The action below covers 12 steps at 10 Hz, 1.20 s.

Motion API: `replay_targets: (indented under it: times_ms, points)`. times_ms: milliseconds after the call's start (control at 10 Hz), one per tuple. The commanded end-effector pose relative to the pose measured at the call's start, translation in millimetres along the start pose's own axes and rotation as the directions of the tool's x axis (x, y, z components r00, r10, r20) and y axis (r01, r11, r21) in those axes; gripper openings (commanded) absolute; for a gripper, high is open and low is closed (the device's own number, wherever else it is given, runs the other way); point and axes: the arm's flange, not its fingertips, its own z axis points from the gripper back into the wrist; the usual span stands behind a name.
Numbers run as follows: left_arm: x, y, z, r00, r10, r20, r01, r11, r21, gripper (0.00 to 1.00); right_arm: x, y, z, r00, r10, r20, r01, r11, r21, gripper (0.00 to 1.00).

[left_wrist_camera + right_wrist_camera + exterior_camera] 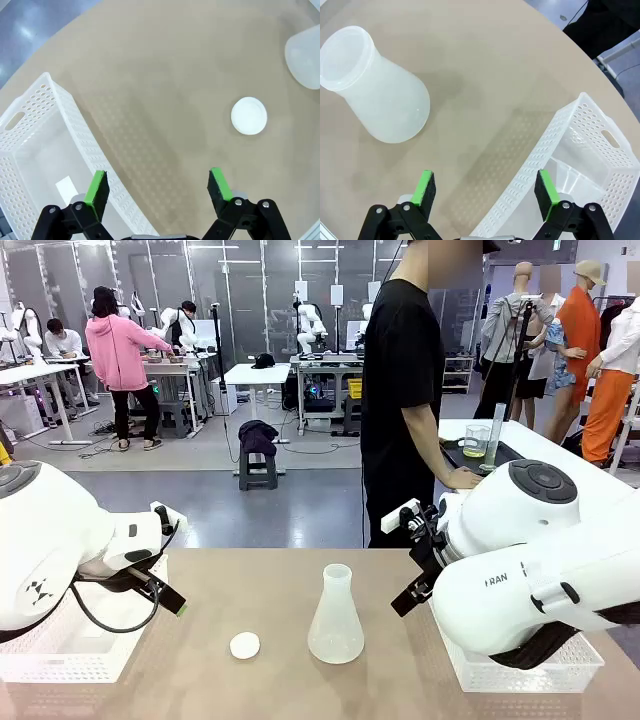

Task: Prepare the solutions needed for the experiment.
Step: Pick up the Plastic Funnel and insert it into the Big flask.

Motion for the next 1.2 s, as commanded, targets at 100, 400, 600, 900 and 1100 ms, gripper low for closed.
replay_targets:
  times_ms: [100,400,600,900,1100]
  points:
    - [0.1,-0.2,0.0,1.0,0.0,0.0,0.0,1.0,0.0,1.0,0.0,0.0,0.0,1.0,0.0,0.0,0.0,1.0,0.0,1.0]
    - [0.1,-0.2,0.0,1.0,0.0,0.0,0.0,1.0,0.0,1.0,0.0,0.0,0.0,1.0,0.0,0.0,0.0,1.0,0.0,1.0]
    - [0.1,-0.2,0.0,1.0,0.0,0.0,0.0,1.0,0.0,1.0,0.0,0.0,0.0,1.0,0.0,0.0,0.0,1.0,0.0,1.0]
    - [0.1,-0.2,0.0,1.0,0.0,0.0,0.0,1.0,0.0,1.0,0.0,0.0,0.0,1.0,0.0,0.0,0.0,1.0,0.0,1.0]
    - [0.1,-0.2,0.0,1.0,0.0,0.0,0.0,1.0,0.0,1.0,0.0,0.0,0.0,1.0,0.0,0.0,0.0,1.0,0.0,1.0]
